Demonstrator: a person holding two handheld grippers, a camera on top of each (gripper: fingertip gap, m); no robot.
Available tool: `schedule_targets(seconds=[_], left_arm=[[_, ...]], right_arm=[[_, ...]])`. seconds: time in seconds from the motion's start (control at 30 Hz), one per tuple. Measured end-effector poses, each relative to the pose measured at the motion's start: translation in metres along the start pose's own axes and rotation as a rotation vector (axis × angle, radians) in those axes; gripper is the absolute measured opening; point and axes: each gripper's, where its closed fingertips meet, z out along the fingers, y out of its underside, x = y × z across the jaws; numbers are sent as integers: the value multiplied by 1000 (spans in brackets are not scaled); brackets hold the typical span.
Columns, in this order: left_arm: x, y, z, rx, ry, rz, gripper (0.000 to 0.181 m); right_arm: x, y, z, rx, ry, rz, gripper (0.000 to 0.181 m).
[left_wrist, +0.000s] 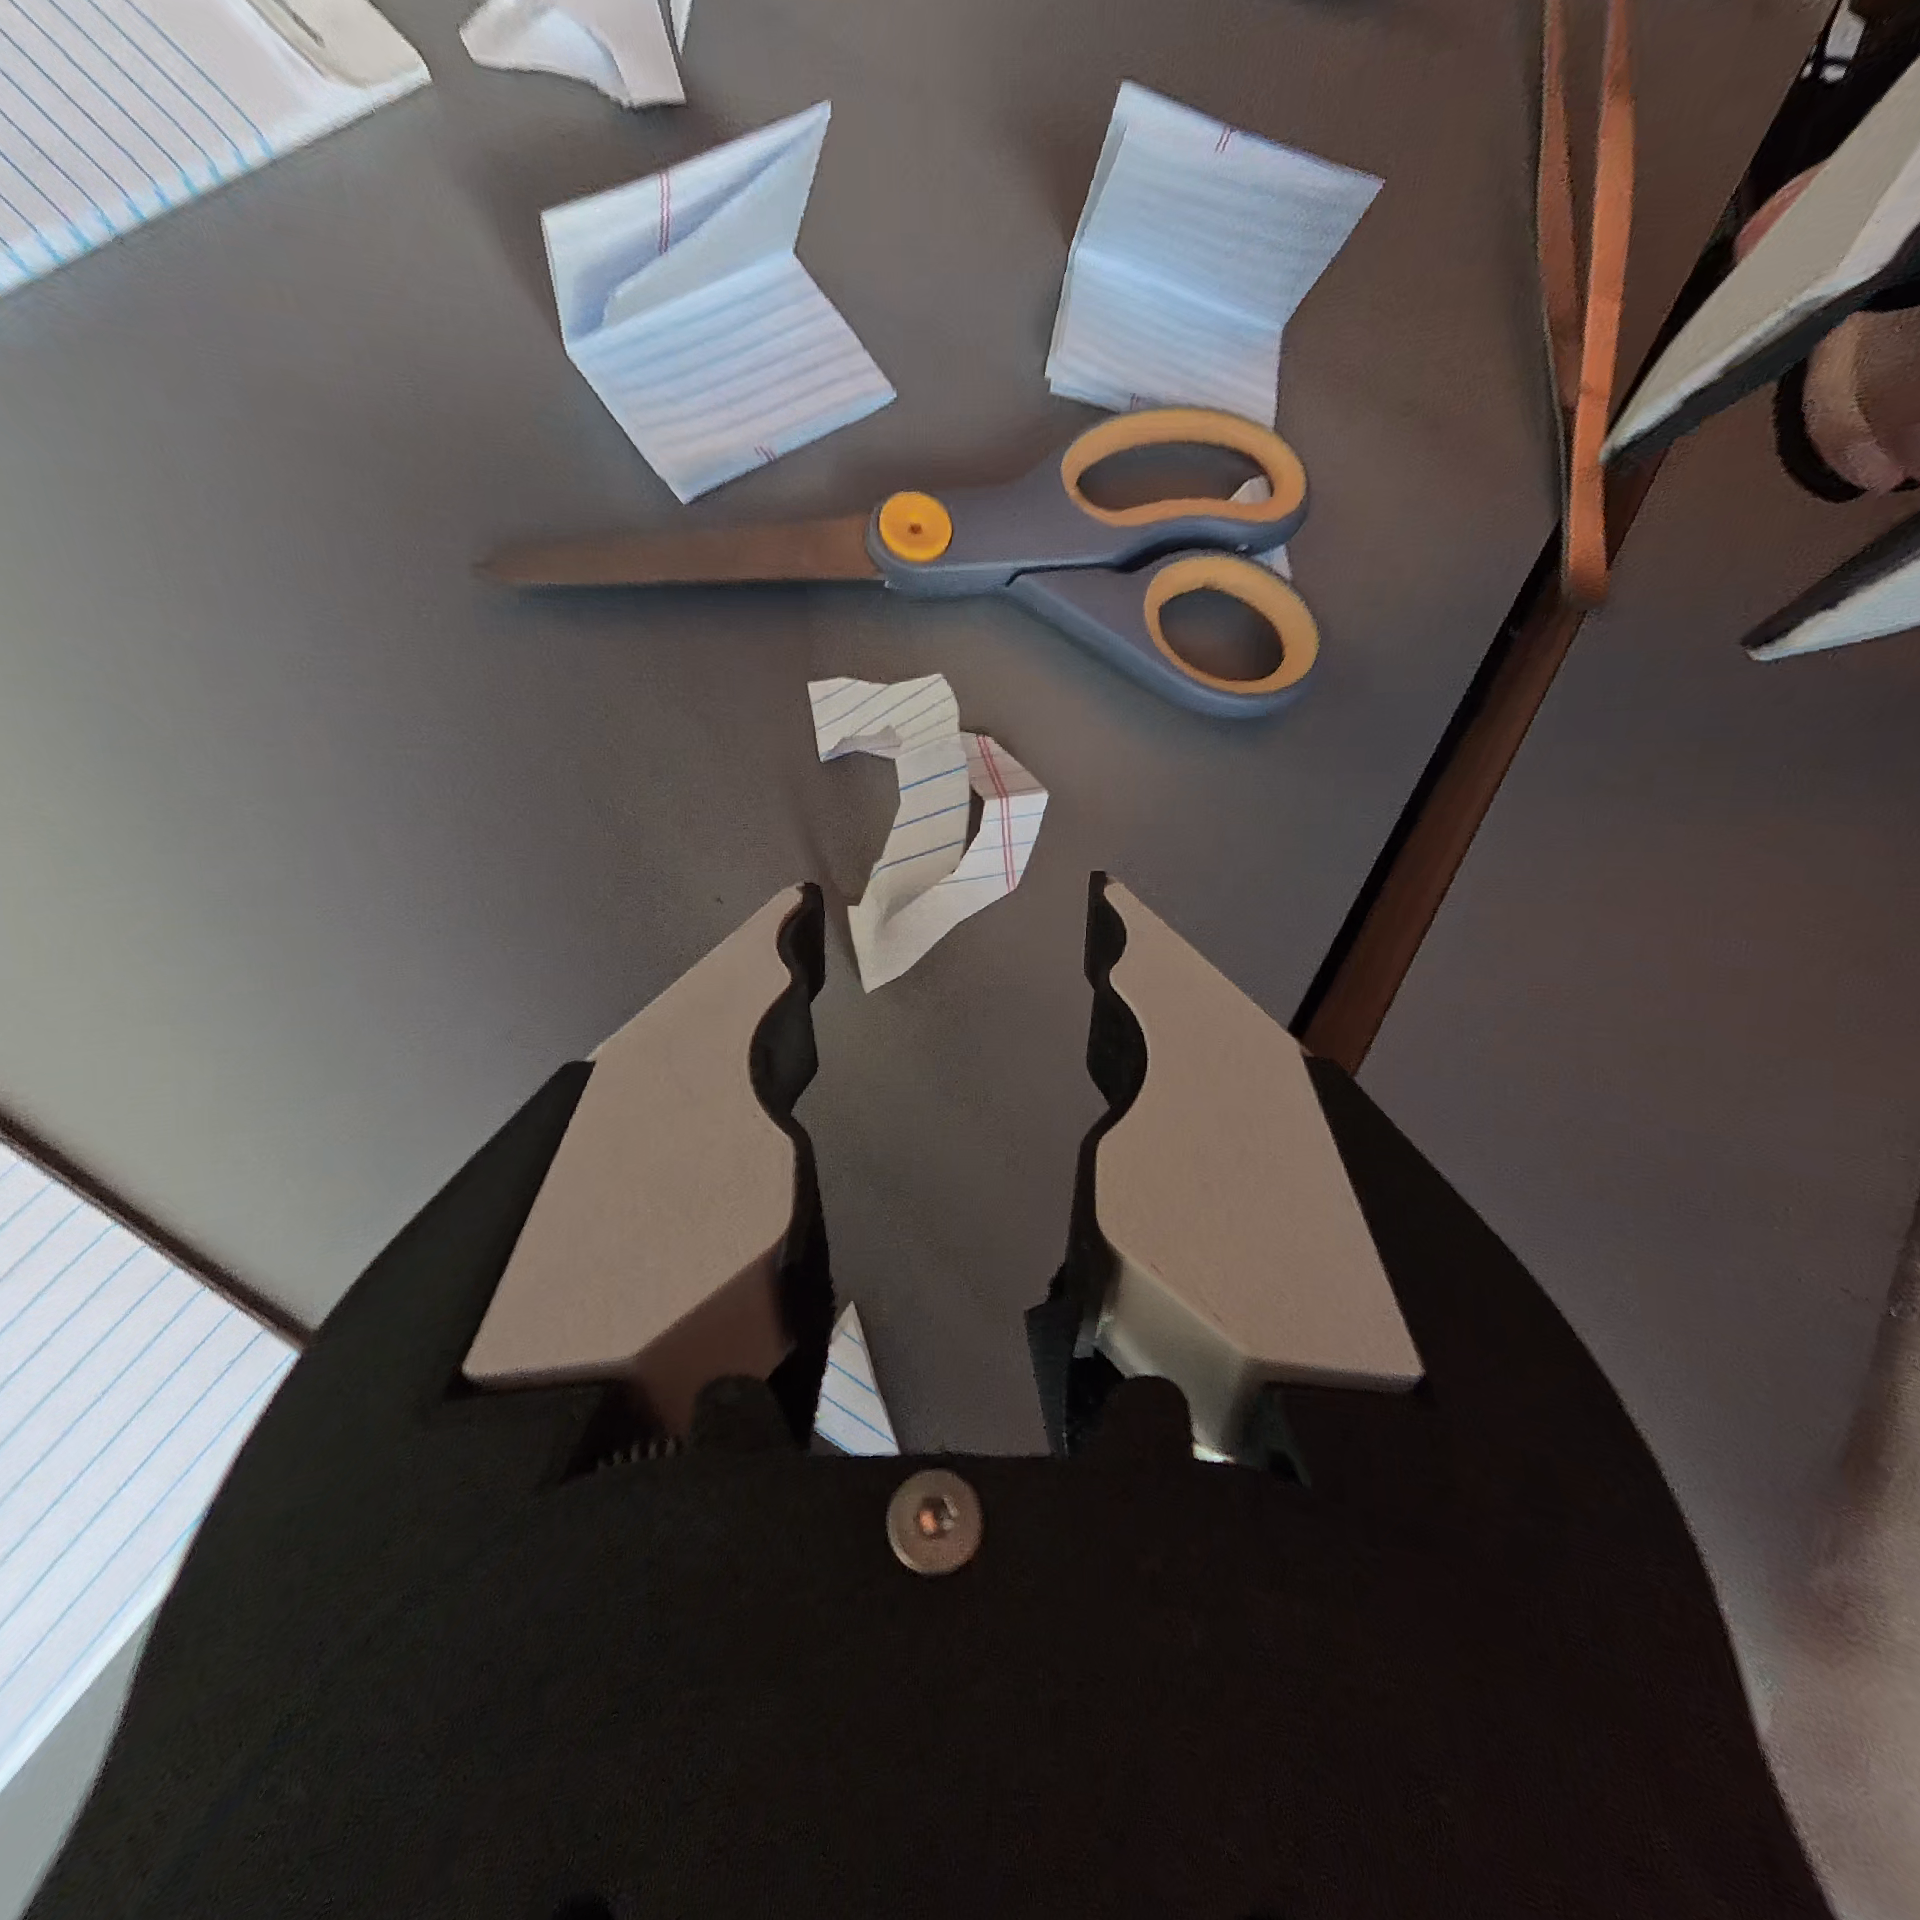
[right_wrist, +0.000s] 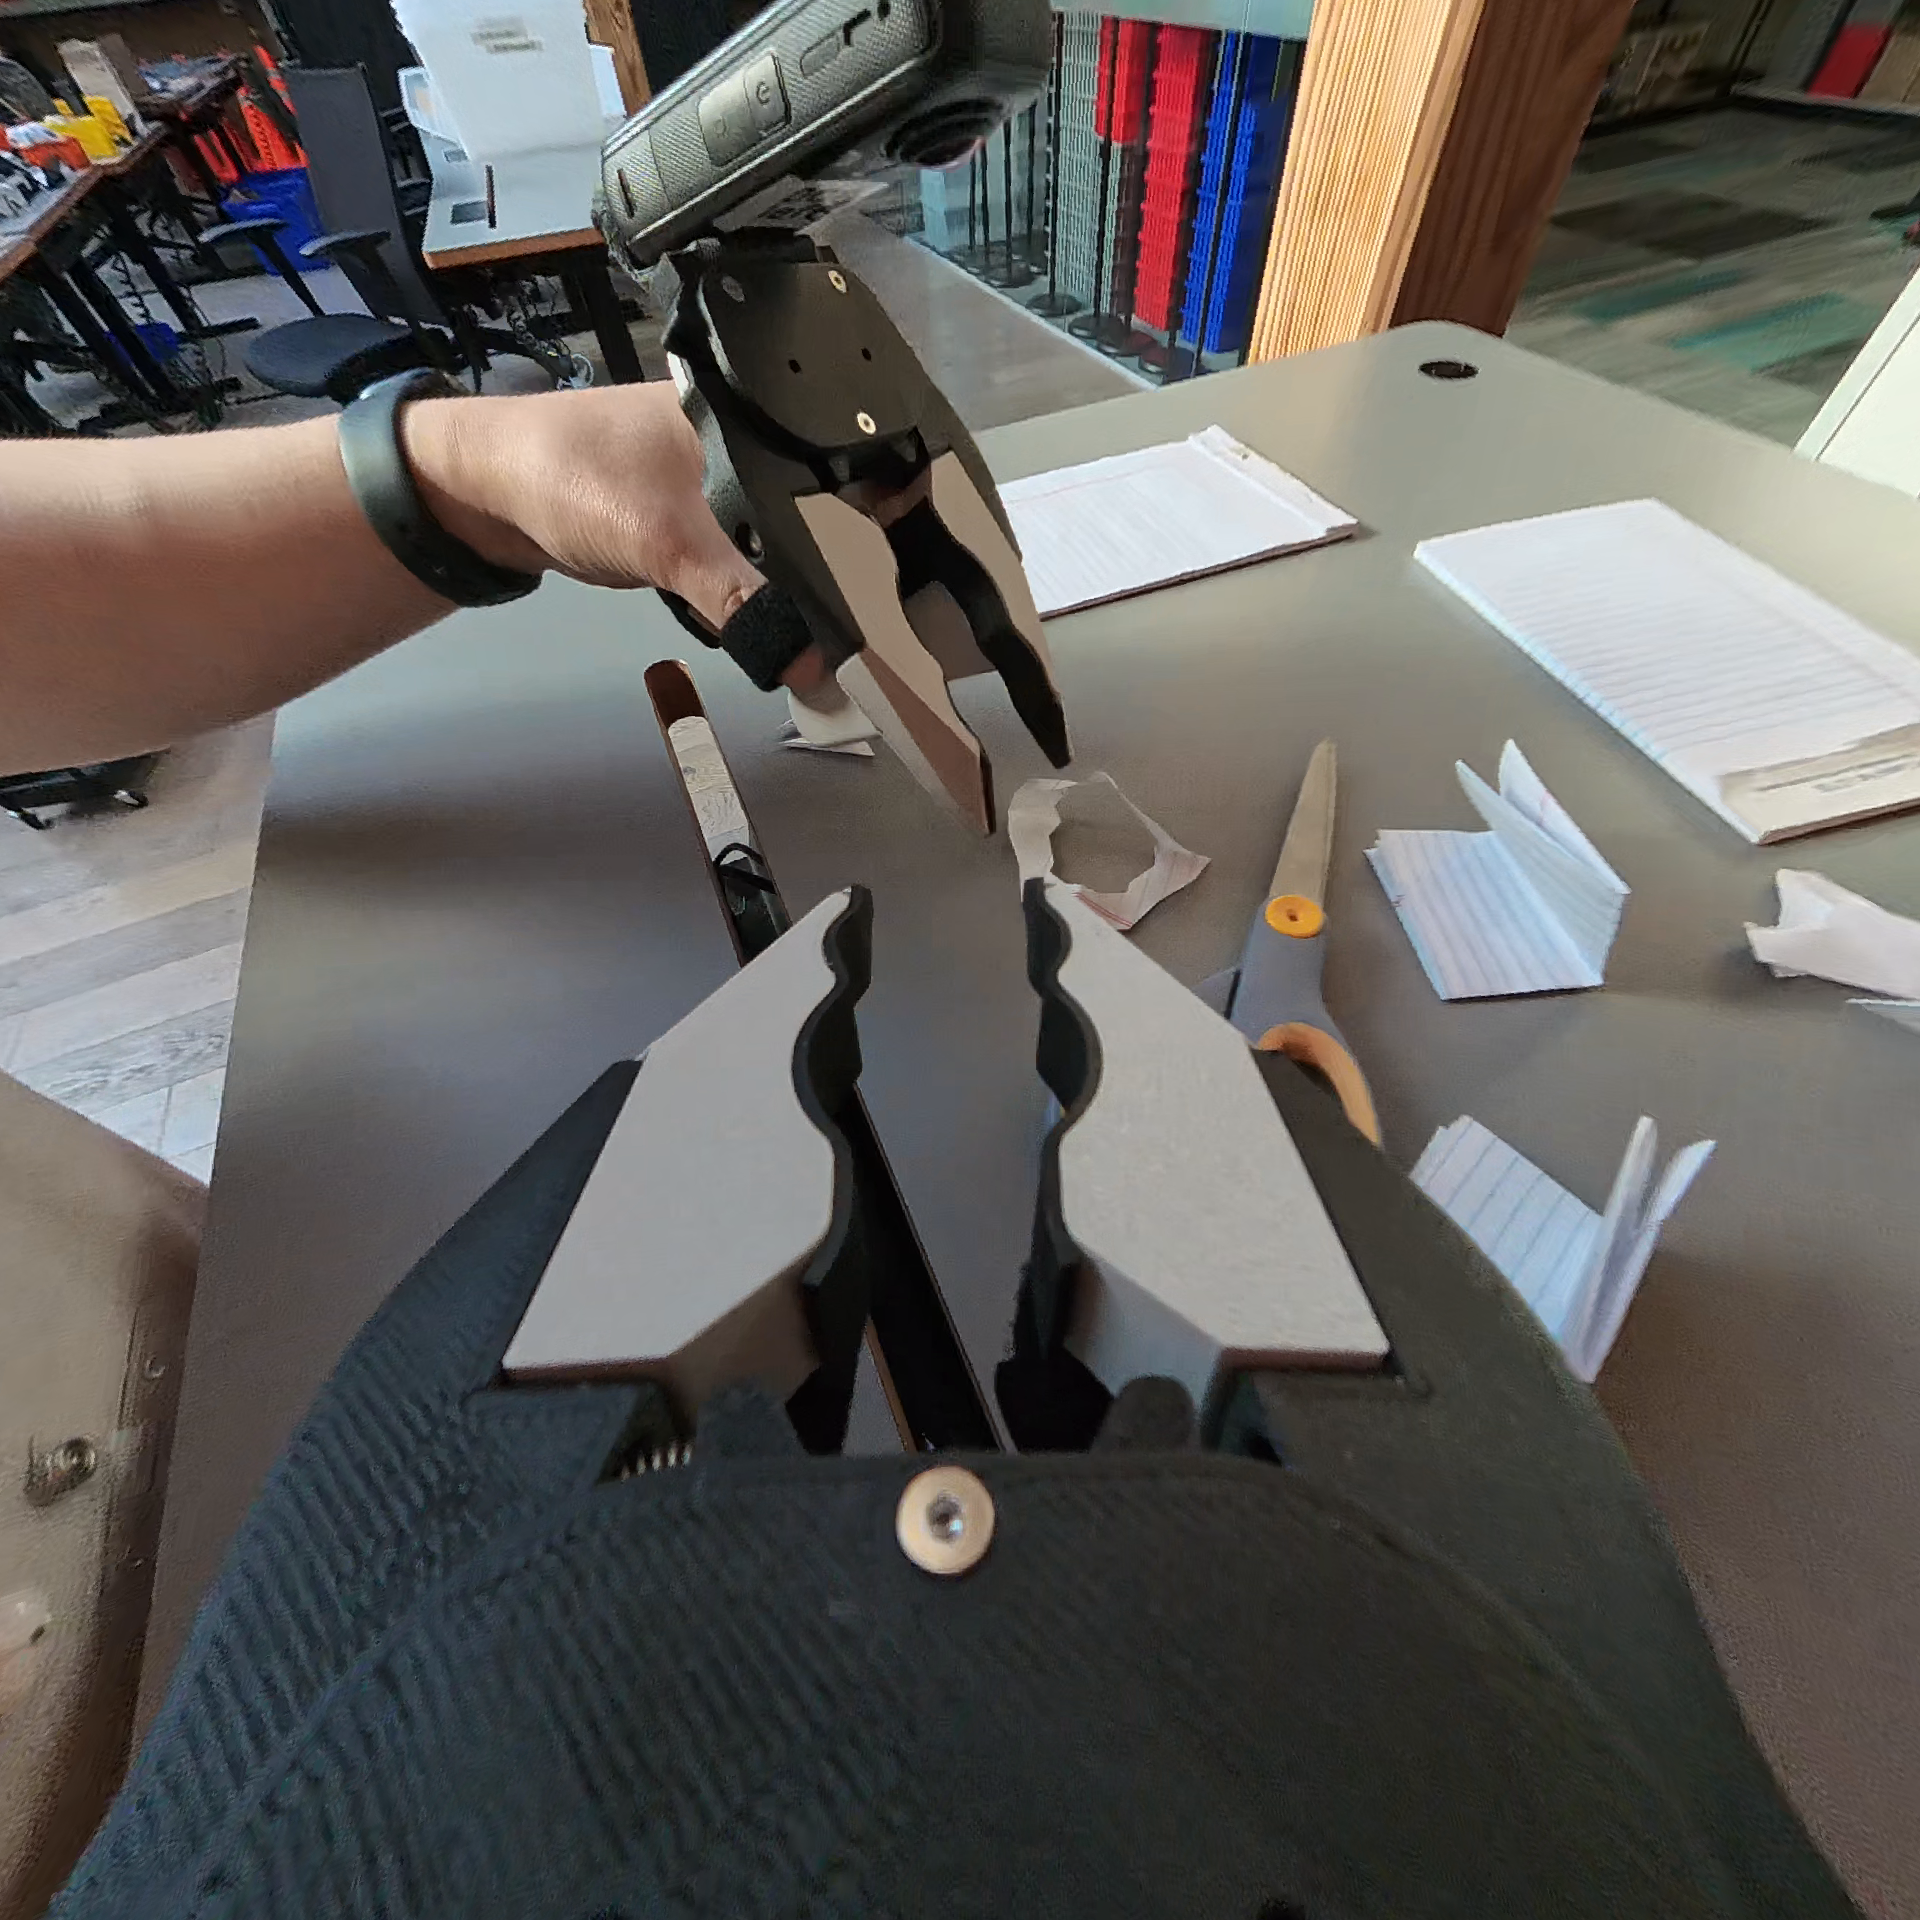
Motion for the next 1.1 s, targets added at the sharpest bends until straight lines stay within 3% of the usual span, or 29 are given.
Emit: schedule_targets(seconds=[0.07,0.13,0.23,0.33,0.4,0.5,0.6,0.67,0.8,0.9,1.03,1.1], left_arm=[[-8,7,12,-28,16,3,40],[-5,1,13,24,68,14,0],[7,-23,-6,158,65,82,0],[13,-52,-44,329,-199,332,0],[29,-76,-79,477,-441,592,0],[70,-98,-114,634,-700,962,0],[91,-101,-115,641,-753,1121,0],[96,-103,-118,644,-797,1192,0],[96,-110,-130,650,-845,1232,0],[102,-115,-137,672,-874,1287,0],[116,-122,-135,697,-878,1380,0],[125,-124,-132,708,-866,1421,0]], right_arm=[[1,5,10,-25,21,79,28],[2,10,13,-33,25,245,29],[1,-10,8,96,-106,640,41],[-2,-42,-8,199,-374,1051,39],[1,-64,-16,254,-479,1186,36],[-4,-87,-17,254,-562,1289,36],[-16,-116,-25,301,-717,1398,37],[-23,-117,-29,264,-715,1398,37],[-28,-108,-51,210,-561,1257,35],[-37,-131,-69,300,-685,1331,36],[-45,-131,-60,303,-788,1449,41],[-43,-124,-54,290,-747,1438,41]])
